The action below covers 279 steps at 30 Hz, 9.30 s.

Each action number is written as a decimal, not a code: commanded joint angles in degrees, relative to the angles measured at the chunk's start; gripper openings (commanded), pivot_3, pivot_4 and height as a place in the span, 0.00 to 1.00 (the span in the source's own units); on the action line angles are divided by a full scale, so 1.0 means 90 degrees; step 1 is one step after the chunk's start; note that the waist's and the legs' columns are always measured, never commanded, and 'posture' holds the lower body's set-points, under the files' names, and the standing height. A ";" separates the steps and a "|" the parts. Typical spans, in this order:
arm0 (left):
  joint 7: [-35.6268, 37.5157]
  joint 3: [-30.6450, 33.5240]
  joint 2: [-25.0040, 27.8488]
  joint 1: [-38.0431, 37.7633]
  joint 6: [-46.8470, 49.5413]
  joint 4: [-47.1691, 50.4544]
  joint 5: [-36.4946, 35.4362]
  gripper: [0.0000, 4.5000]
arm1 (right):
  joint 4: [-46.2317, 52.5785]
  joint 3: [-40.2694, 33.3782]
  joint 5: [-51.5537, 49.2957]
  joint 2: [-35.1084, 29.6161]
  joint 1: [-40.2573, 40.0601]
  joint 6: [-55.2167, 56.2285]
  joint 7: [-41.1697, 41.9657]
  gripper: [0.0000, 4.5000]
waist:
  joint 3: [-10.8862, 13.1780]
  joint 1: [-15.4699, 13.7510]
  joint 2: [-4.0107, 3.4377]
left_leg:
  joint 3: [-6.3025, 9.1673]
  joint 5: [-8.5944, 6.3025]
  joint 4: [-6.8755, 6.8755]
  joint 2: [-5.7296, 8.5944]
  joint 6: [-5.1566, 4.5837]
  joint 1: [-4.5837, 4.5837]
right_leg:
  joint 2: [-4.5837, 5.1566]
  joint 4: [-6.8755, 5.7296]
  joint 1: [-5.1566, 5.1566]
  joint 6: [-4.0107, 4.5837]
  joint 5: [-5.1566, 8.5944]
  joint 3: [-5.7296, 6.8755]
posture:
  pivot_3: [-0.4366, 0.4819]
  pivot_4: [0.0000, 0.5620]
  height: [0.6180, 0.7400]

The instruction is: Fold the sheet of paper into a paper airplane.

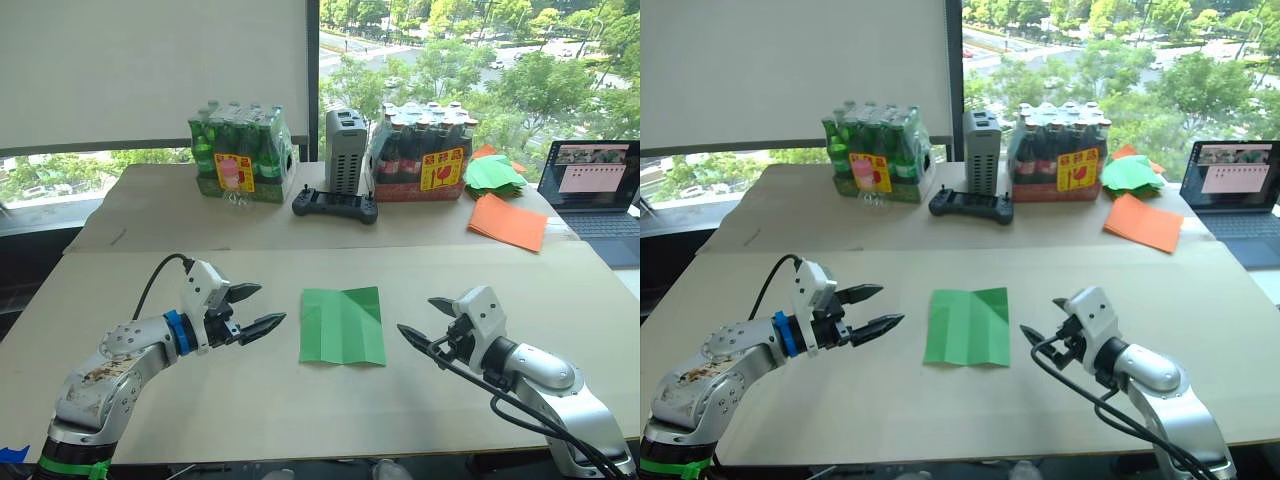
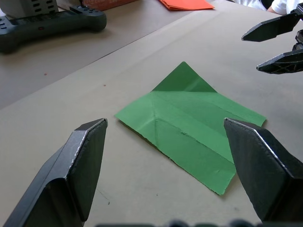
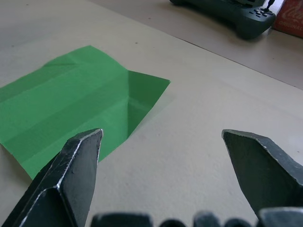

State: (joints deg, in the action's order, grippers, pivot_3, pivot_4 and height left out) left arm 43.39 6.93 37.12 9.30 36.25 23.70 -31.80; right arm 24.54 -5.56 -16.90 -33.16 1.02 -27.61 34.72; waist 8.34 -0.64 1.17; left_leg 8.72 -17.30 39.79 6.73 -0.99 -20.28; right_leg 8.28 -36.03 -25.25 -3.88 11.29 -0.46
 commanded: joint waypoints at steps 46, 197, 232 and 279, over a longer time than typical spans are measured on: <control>0.0843 -0.3020 -0.1027 0.1829 -0.1934 -0.3475 0.3107 0.00 | 0.0149 0.0331 0.0347 -0.0169 0.0286 -0.0087 -0.0099 0.88 | 0.0002 -0.0003 0.0004 | -0.0015 0.0001 0.0004 0.0006 0.0000 0.0006 | 0.0002 0.0012 0.0010 -0.0019 -0.0007 -0.0014 | 0.48 0.27 0.73; 0.0857 -0.2386 -0.1010 0.1176 -0.0993 -0.2288 0.2476 0.00 | -0.5623 0.2275 0.1718 0.2247 0.4319 0.0617 0.0537 0.00 | -0.0004 0.0191 -0.0005 | -0.0008 0.0013 0.0003 0.0014 0.0019 0.0012 | 0.0000 -0.0008 -0.0007 -0.0016 -0.0015 -0.0024 | 0.48 0.27 0.73; 0.0868 -0.2420 -0.0998 0.1168 -0.0949 -0.2212 0.2476 0.00 | -0.0093 0.3368 0.1090 0.0519 0.1577 -0.2325 0.1173 0.00 | -0.0004 0.0117 -0.0004 | -0.0008 0.0006 0.0002 0.0015 0.0010 0.0008 | 0.0005 0.0008 0.0001 -0.0026 -0.0009 -0.0020 | 0.48 0.27 0.73; 0.0726 -0.2429 -0.1673 0.2077 -0.0816 -0.2296 0.1924 0.00 | -0.0346 0.2093 0.0287 0.1031 0.2868 -0.1671 -0.0021 0.00 | 0.0005 0.0075 0.0006 | -0.0010 0.0008 0.0004 0.0019 0.0013 -0.0009 | 0.0007 0.0008 -0.0015 -0.0025 -0.0010 -0.0020 | 0.48 0.27 0.73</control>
State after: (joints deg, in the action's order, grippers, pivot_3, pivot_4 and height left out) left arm 49.92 -15.20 22.12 27.24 30.23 2.13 -14.60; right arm 23.03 13.23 -16.72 -23.11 26.10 -44.54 35.94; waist 8.39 0.04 1.22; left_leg 8.63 -17.23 39.83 6.93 -0.87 -20.37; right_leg 8.36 -35.95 -25.39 -4.11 11.19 -0.64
